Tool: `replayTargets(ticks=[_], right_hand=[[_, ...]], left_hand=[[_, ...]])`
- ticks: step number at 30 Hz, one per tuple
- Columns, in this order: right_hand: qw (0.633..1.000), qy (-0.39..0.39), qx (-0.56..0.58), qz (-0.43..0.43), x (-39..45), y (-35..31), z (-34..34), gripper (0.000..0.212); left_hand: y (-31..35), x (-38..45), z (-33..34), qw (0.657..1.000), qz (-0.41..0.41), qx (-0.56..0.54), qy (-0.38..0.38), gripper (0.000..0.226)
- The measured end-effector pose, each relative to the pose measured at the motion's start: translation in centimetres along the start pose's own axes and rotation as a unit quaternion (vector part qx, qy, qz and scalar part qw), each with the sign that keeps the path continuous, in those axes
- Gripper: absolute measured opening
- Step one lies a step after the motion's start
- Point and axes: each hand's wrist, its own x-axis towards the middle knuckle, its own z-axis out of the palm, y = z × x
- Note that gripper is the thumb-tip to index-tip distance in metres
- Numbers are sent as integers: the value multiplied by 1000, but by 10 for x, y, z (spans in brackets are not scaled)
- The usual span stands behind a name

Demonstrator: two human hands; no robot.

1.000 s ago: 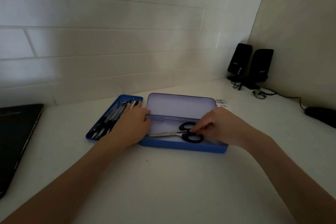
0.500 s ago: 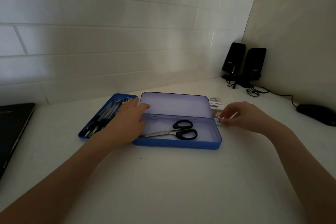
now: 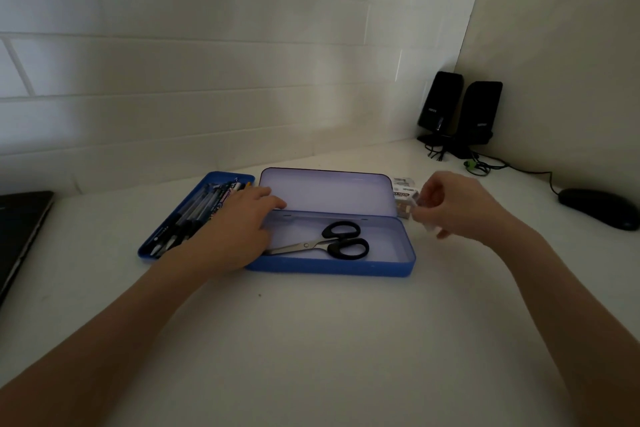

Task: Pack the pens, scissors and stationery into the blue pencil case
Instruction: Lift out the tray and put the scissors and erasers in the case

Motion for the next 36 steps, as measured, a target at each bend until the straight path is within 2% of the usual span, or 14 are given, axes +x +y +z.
replayTargets(ticks=[3,6,9,15,20,24,30,33,34,36], right_hand=[[992,18,93,-83,-4,-7,-8,23],[970,-88,111,-200,-16,-25,-11,26],[951,-183,64,-239,-21,-35,-2,34],[972,-140,-52,-183,-19,-27,13,14],[965,-168,-124,-160,-20,-27,21,10],[946,-80,-270,-163,-12,-23,28,26],[959,-144,-189,-152,-7,-14,24,32],[971,-153,-107,-151,-7,-13,18,19],[976,-135,-75,-152,-6,-12,16,15],[987,-37,-17,-156,1,-5,13,11]], left_hand=[[1,0,-1,1000,-2,6,-4,55],[1,0,0,1000,-7,9,-10,55],[1,0,0,1000,-5,12,-12,54],[1,0,-1,1000,-6,19,-17,54],[1,0,0,999,-7,16,-27,52],[-1,0,0,999,-16,23,-35,50],[-2,0,-1,998,-24,35,-43,49],[-8,3,1,998,-20,42,-41,60],[-9,4,1,998,-20,44,-41,61],[-9,4,0,998,-15,47,-37,60]])
